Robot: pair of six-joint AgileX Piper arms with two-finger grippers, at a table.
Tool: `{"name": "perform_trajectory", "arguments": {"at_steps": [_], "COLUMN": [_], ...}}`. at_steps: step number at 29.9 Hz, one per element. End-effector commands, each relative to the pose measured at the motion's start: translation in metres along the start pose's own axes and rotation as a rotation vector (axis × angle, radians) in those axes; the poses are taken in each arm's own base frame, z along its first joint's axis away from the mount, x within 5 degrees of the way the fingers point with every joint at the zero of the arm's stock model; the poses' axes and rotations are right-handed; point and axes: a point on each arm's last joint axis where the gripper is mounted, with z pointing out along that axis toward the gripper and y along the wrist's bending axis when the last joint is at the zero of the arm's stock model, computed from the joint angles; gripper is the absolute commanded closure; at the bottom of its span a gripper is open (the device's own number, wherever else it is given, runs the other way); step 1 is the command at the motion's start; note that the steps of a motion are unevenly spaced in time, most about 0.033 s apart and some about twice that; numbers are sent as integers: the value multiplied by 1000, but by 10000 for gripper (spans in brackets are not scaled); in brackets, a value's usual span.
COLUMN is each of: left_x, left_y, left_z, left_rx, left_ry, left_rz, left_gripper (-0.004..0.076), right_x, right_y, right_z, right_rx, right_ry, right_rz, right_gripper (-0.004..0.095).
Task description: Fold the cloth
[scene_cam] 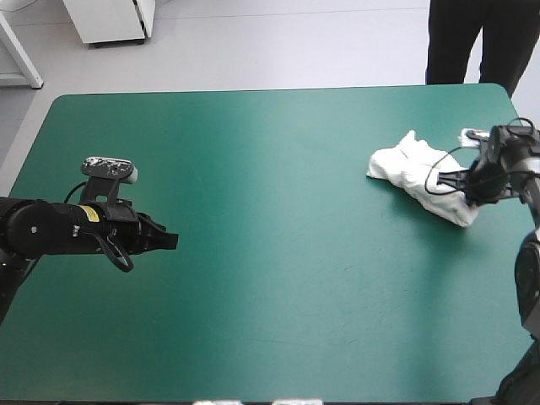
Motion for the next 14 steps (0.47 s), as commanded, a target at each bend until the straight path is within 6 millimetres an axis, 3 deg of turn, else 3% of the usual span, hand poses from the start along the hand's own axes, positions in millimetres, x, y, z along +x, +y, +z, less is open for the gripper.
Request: {"name": "perform_trajectory", "arguments": {"at_steps": [1,8,14], "left_x": [-6,-6,-6], "left_y": [-4,-5,-5], "left_z": [-11,-10,-10], "left_rx": [18,26,26], "left_ry": [-89,-85,-83], "left_rz": [0,-3,-3], "left_gripper": [734,734,734], "right_x": [25,72,77], "right_y": [-39,-95,-103], "right_z": [-27,-23,-22], "right_rx": [68,131,144], "right_ry": [-93,-66,-61], "right_rz": [33,191,205], "right_gripper": [925,925,925]}}
